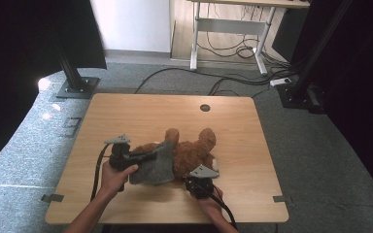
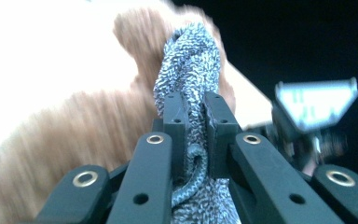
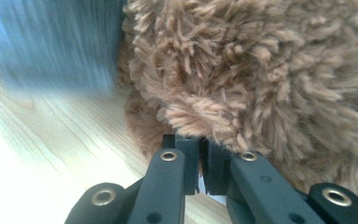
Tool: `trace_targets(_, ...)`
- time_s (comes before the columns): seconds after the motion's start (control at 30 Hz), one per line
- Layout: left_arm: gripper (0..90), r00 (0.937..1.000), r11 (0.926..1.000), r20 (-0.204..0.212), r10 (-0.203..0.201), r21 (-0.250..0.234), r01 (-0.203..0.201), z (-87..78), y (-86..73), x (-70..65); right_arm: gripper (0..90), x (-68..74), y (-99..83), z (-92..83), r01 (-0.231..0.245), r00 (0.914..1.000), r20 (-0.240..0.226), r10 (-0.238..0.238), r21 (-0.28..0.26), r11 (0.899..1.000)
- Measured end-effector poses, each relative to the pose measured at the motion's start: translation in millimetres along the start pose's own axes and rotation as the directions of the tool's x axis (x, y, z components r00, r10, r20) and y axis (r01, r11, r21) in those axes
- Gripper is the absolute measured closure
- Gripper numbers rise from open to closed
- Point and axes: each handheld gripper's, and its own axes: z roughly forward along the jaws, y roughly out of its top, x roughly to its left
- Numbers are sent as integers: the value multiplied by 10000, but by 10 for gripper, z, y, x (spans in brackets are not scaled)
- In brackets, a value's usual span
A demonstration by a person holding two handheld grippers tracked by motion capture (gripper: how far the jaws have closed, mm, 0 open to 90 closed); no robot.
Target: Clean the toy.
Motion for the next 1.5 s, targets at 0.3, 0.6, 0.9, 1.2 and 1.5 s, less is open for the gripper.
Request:
trace_targets(0.3, 808, 9912, 9959, -1212, -535, 661, 618, 197, 89, 234, 866, -7, -26, -20, -35, 9999, -117, 36, 79, 10000)
trace_targets(0.6, 809, 9930, 9950, -913, -752, 585, 807, 167, -39, 278, 854, 18, -47, -35, 58, 9998, -172, -56, 87, 9999)
trace_targets(0.9, 816, 9938, 9993, -1105, 91, 362, -51, 201, -235, 167, 618, -36, -68, -299, -503, 9963, -713, 489, -177, 9986)
trace_targets(1.2, 817, 9919, 9985, -1178, 473, 329, -437, 203, -361, 74, 497, 19, 108, -638, -197, 9985, -537, 131, -1239, 9921)
trace_targets(1.5, 816, 9967, 9994, -793, 163, 301, -140, 163, -398, 90, 297, -328, 515, -494, -767, 9966, -337, 750, -514, 9957)
